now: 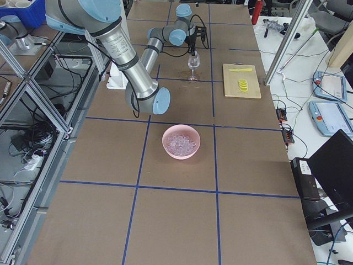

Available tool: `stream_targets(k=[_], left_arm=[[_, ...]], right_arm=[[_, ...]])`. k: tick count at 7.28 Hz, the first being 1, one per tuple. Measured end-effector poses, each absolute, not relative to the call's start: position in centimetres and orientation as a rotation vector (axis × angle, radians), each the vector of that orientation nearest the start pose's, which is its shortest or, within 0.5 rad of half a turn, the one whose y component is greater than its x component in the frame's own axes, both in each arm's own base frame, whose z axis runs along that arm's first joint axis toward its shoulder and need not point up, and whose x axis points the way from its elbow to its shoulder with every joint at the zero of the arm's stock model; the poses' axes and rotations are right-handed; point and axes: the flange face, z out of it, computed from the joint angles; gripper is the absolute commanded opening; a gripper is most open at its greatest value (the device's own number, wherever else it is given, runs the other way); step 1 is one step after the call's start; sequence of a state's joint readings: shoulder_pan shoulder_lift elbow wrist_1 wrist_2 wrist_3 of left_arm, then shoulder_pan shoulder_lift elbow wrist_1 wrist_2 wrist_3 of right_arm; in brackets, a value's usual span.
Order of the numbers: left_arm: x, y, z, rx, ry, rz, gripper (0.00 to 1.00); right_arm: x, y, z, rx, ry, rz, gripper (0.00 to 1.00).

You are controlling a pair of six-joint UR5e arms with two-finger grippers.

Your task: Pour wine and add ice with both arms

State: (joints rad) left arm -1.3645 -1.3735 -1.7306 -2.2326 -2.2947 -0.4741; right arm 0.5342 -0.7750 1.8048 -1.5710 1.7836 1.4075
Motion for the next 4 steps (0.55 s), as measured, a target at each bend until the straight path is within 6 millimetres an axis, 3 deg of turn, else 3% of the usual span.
stream_targets(k=[4], left_arm=[[2.31,-43.89,59.88,0.331,0.857,-0.018,1.00]], right_arm=[[-48.71,-42.83,8.69,0.159,-1.025,0.305,1.00]])
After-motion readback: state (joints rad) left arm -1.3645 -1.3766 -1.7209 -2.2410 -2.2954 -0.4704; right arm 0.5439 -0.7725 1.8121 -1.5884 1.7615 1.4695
